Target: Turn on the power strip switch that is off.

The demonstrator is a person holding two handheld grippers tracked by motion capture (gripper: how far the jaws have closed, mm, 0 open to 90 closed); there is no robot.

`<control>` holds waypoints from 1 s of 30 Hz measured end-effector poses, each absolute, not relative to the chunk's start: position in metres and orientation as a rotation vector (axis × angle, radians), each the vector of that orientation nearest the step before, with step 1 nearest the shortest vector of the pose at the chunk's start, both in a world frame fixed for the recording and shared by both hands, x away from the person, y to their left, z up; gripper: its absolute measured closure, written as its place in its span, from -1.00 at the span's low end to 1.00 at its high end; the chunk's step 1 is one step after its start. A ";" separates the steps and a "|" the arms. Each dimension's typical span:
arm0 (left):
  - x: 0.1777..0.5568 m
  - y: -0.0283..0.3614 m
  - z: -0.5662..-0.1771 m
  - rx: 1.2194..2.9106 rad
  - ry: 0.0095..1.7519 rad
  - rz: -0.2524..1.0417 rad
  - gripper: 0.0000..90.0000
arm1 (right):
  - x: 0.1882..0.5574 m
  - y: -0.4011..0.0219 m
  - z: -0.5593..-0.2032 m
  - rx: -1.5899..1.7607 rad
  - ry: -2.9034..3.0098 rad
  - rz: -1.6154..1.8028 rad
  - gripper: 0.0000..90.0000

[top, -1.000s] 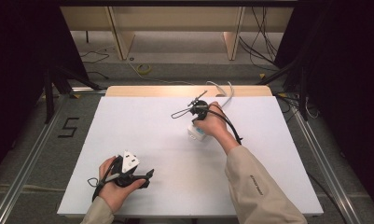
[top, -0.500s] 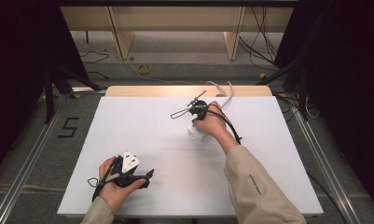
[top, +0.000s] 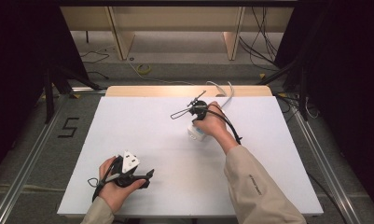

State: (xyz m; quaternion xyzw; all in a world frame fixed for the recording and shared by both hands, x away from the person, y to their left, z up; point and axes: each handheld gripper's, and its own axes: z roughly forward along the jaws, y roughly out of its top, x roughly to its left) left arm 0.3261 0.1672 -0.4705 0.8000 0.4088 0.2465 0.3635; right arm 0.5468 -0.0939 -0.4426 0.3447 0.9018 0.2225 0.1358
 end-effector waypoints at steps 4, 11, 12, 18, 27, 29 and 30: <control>0.326 0.167 -0.471 2.062 1.051 0.635 -0.61 | 0.547 -0.095 -0.443 1.007 2.609 0.652 1.00; 0.326 0.167 -0.471 2.058 1.053 0.633 -0.61 | 0.547 -0.096 -0.443 1.017 2.609 0.672 1.00; 0.326 0.167 -0.471 2.059 1.052 0.633 -0.61 | 0.547 -0.096 -0.443 1.019 2.605 0.672 1.00; 0.326 0.167 -0.470 2.058 1.052 0.633 -0.61 | 0.546 -0.094 -0.443 0.996 2.600 0.650 1.00; 0.326 0.167 -0.471 2.054 1.055 0.634 -0.61 | 0.546 -0.094 -0.441 0.989 2.605 0.648 1.00; 0.326 0.167 -0.471 2.058 1.054 0.633 -0.61 | 0.546 -0.094 -0.441 0.990 2.606 0.649 1.00; 0.326 0.167 -0.471 2.054 1.055 0.634 -0.61 | 0.546 -0.094 -0.441 0.987 2.607 0.650 1.00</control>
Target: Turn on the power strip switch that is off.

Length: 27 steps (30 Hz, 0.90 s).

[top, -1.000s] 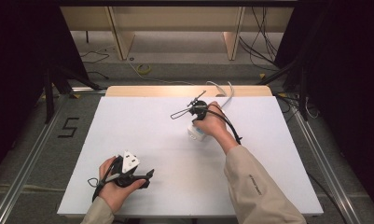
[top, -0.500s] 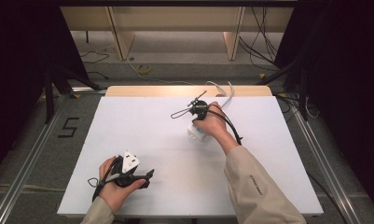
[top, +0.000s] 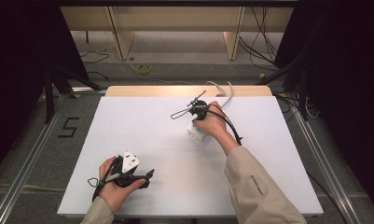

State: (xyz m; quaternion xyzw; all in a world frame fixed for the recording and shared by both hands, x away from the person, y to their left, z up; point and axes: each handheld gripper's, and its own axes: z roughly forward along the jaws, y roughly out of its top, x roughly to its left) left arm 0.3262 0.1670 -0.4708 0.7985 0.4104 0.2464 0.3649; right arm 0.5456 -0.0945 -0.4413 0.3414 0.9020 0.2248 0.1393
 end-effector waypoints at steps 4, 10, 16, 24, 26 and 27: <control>0.326 0.167 -0.470 2.059 1.053 0.633 -0.61 | 0.545 -0.094 -0.441 0.985 2.606 0.649 1.00; 0.326 0.167 -0.471 2.054 1.057 0.633 -0.61 | 0.545 -0.095 -0.439 0.989 2.599 0.671 1.00; 0.326 0.167 -0.471 2.054 1.057 0.635 -0.61 | 0.543 -0.096 -0.436 0.984 2.593 0.688 1.00; 0.326 0.167 -0.471 2.054 1.058 0.634 -0.61 | 0.540 -0.099 -0.430 0.977 2.589 0.704 1.00; 0.326 0.167 -0.471 2.053 1.058 0.635 -0.61 | 0.539 -0.100 -0.429 0.983 2.589 0.709 1.00; 0.326 0.167 -0.471 2.053 1.059 0.636 -0.61 | 0.538 -0.100 -0.428 0.983 2.586 0.711 1.00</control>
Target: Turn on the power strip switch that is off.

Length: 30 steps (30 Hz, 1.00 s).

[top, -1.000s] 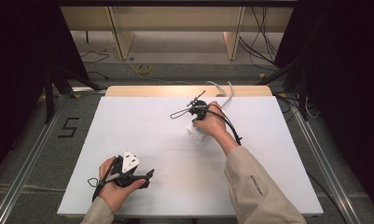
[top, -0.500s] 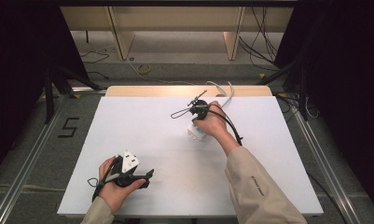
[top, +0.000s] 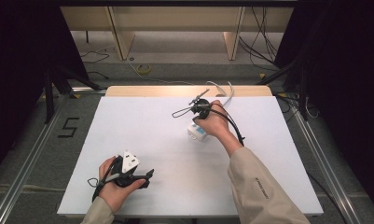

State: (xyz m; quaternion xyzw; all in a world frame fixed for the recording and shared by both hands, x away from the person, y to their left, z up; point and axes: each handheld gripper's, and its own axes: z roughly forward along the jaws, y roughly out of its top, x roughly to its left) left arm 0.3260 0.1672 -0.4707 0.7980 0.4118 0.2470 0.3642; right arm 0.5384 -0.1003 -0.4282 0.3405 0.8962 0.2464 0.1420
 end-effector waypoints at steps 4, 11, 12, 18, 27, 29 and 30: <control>0.326 0.167 -0.471 2.059 1.056 0.636 -0.61 | 0.536 -0.103 -0.427 0.981 2.586 0.724 1.00; 0.326 0.167 -0.471 2.061 1.056 0.636 -0.61 | 0.532 -0.111 -0.425 0.995 2.581 0.736 1.00; 0.326 0.167 -0.471 2.061 1.056 0.636 -0.61 | 0.532 -0.112 -0.425 0.995 2.580 0.737 1.00; 0.326 0.167 -0.471 2.058 1.058 0.637 -0.61 | 0.529 -0.117 -0.422 1.001 2.572 0.755 1.00; 0.326 0.167 -0.471 2.063 1.056 0.638 -0.61 | 0.522 -0.129 -0.420 1.006 2.565 0.791 1.00; 0.325 0.167 -0.471 2.058 1.061 0.638 -0.61 | 0.519 -0.132 -0.419 0.997 2.562 0.800 1.00; 0.326 0.167 -0.471 2.061 1.061 0.636 -0.61 | 0.518 -0.134 -0.418 1.000 2.560 0.804 1.00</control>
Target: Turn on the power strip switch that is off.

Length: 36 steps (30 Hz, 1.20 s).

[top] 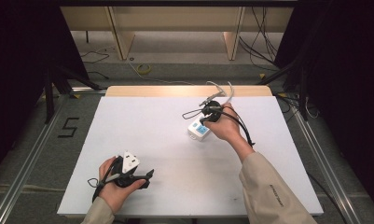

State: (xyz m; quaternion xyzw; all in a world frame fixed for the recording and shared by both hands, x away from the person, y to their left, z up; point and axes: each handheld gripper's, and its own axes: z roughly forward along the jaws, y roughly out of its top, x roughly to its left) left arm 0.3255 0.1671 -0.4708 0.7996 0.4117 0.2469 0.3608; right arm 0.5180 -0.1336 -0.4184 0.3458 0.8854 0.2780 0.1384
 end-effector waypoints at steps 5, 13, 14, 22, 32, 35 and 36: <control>0.326 0.167 -0.472 2.062 1.062 0.634 -0.61 | 0.512 -0.141 -0.416 0.994 2.559 0.812 1.00; 0.326 0.167 -0.472 2.064 1.064 0.635 -0.61 | 0.503 -0.151 -0.414 0.992 2.563 0.819 1.00; 0.326 0.167 -0.472 2.065 1.064 0.634 -0.61 | 0.502 -0.152 -0.415 0.985 2.564 0.822 1.00; 0.325 0.167 -0.472 2.065 1.065 0.634 -0.61 | 0.490 -0.162 -0.415 0.981 2.567 0.845 1.00; 0.325 0.167 -0.473 2.063 1.070 0.630 -0.61 | 0.474 -0.178 -0.415 0.988 2.560 0.876 0.97; 0.325 0.167 -0.473 2.064 1.070 0.630 -0.61 | 0.470 -0.183 -0.415 0.994 2.554 0.885 0.93; 0.325 0.167 -0.473 2.064 1.070 0.630 -0.61 | 0.468 -0.185 -0.415 0.999 2.553 0.889 0.92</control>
